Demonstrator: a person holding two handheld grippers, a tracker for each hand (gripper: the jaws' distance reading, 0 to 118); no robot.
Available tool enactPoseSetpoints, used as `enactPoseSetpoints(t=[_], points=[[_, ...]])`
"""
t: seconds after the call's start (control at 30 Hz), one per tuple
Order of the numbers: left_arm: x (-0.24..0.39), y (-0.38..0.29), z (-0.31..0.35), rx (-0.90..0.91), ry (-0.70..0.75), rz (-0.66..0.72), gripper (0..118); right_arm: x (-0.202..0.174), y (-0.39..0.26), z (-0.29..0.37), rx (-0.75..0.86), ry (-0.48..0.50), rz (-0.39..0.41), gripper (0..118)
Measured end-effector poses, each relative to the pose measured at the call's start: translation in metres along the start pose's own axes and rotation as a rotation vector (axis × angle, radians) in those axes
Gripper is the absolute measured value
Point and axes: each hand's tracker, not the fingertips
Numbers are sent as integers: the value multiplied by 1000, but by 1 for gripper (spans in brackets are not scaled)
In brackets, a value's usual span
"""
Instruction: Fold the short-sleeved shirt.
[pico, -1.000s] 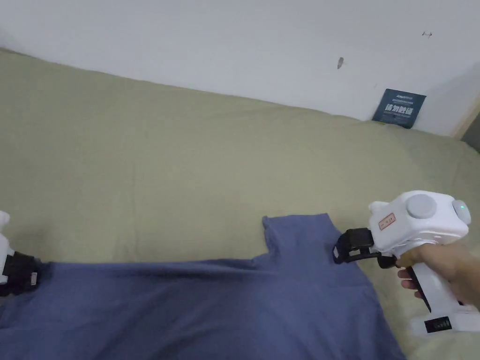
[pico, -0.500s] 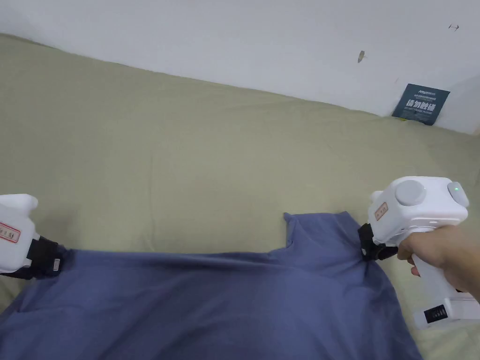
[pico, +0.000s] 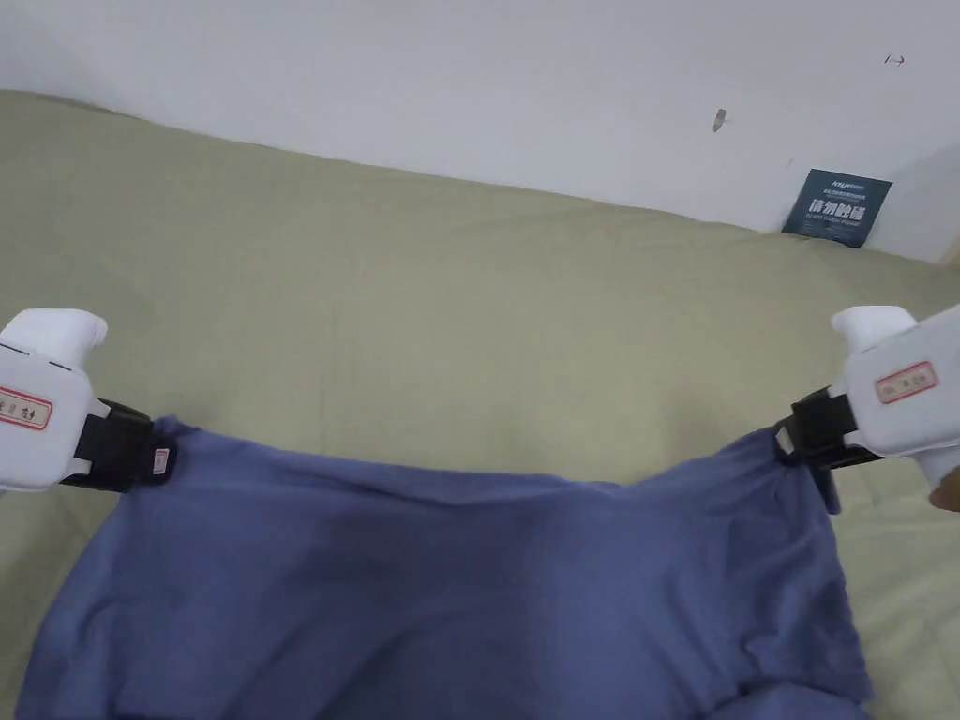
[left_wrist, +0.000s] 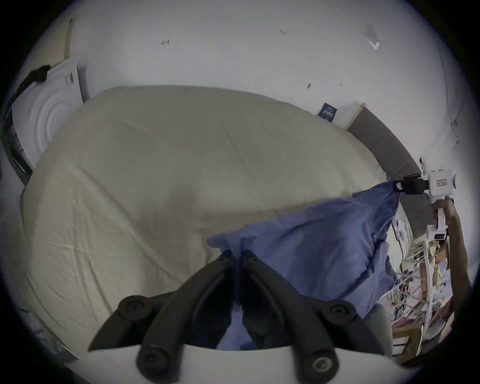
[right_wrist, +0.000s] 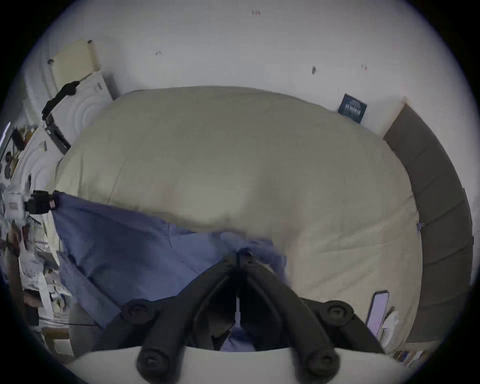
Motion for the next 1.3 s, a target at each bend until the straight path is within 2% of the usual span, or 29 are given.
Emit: enactPoseSetpoints(t=[0.23, 0.5, 0.7, 0.83, 0.97, 1.17, 1.2, 1.23, 1.3], points=[[5, -40, 54, 18, -19, -65, 6, 5, -66, 65, 46, 9, -23, 2], [2, -121, 86, -40, -29, -68, 6, 5, -190, 92, 4, 55, -164, 2], [-4, -180, 78, -114, -49, -54, 6, 1, -264, 80, -84, 81, -267, 2], [-18, -208, 69, -151, -58, 0, 6, 6, -292, 70, -130, 74, -323, 2], [-23, -230, 59, -190, -68, 46, 6, 3, -302, 62, -190, 52, -306, 2], [-31, -248, 51, -211, -10, 58, 8, 1, -298, 52, -206, 0, -308, 4], [-35, -250, 52, -216, 7, 74, 11, 3, -298, 53, -229, -22, -326, 6], [-38, -253, 53, -222, 40, 105, 13, 4, -299, 55, -229, -38, -339, 13], [-48, -257, 64, -210, 90, 147, 16, 12, -304, 64, -231, -107, -345, 60]])
